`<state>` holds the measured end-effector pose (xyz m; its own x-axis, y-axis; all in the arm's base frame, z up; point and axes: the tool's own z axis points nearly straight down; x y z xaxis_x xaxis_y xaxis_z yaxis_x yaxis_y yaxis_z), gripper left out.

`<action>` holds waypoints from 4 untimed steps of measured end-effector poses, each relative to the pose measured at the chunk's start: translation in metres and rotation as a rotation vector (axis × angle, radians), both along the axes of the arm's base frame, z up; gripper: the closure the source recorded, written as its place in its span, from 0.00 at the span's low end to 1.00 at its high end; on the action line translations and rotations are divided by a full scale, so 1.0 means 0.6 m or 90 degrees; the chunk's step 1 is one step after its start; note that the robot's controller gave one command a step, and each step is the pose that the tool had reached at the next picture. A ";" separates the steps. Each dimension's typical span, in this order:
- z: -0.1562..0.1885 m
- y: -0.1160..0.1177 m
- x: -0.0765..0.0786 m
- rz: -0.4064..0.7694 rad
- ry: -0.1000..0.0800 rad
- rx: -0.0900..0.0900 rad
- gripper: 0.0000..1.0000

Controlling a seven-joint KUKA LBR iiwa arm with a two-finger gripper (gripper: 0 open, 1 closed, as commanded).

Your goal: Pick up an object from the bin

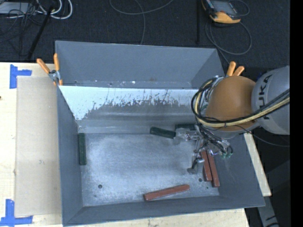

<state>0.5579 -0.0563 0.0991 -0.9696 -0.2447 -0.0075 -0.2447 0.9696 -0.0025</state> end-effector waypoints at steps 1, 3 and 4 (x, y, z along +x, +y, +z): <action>-0.043 0.069 0.106 0.027 0.002 0.002 0.00; -0.053 -0.117 -0.022 -0.039 0.010 0.002 0.00; 0.092 -0.040 -0.091 0.031 0.003 0.001 0.00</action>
Offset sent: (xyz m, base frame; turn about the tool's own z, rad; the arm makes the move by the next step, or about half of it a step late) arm 0.0612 0.0382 -0.0250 -0.0381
